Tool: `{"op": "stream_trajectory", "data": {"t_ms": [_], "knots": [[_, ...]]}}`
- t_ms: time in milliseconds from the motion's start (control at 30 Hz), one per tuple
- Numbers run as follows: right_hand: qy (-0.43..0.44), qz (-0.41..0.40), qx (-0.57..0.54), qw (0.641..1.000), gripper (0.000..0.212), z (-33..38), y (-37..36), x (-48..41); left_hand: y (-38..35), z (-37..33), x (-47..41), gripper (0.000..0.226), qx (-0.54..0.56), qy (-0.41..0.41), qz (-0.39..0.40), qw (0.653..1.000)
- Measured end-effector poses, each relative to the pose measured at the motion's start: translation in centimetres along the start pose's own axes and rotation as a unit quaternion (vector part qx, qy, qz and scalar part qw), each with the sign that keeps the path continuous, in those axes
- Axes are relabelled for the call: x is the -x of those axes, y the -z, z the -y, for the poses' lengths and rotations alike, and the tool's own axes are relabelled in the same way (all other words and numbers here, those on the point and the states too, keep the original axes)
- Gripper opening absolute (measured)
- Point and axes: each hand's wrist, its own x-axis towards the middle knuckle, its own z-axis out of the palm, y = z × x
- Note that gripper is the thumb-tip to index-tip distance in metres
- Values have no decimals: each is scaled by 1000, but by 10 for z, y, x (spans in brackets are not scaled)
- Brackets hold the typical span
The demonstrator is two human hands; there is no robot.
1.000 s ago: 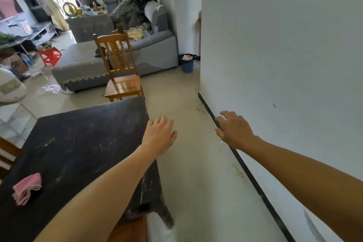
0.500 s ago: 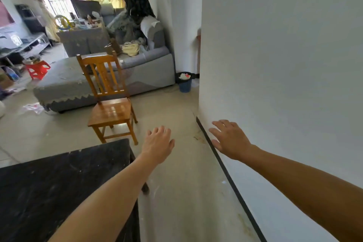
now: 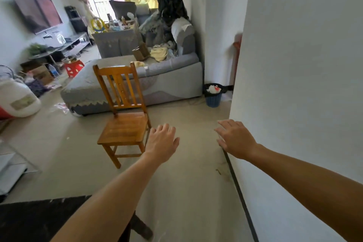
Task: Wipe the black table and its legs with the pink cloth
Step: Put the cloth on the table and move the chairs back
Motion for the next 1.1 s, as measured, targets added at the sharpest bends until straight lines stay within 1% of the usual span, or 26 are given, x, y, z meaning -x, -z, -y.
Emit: {"op": "stream_trajectory", "data": {"t_ms": [67, 167, 233, 300, 433, 533, 600, 667, 900, 1100], "knots": [[-3, -17, -15, 1000, 40, -26, -7, -49, -3, 7, -38, 41, 15, 32, -7, 999], [27, -16, -39, 999, 44, -41, -30, -124, -24, 33, -74, 42, 19, 52, 14, 998], [54, -29, -43, 997, 43, -42, -46, -179, -37, 61, -103, 41, 3, 84, 13, 996], [75, -26, -44, 996, 43, -38, -62, -235, -52, 95, -142, 38, 6, 119, 11, 993], [97, -13, -40, 994, 43, -35, -103, -339, -87, 157, -223, 35, 5, 153, 14, 988], [91, -7, -66, 994, 43, -40, -126, -416, -99, 204, -289, 36, 12, 165, 23, 986], [79, -16, -77, 994, 43, -45, -128, -469, -99, 239, -334, 36, -6, 165, 21, 986], [74, -23, -89, 993, 44, -52, -128, -519, -99, 271, -378, 35, -10, 183, 13, 983], [112, -30, -72, 991, 44, -81, -165, -687, -134, 350, -510, 37, 12, 200, -7, 980], [179, -14, -81, 980, 44, -82, -212, -837, -177, 424, -606, 38, 20, 279, 5, 960]]}}
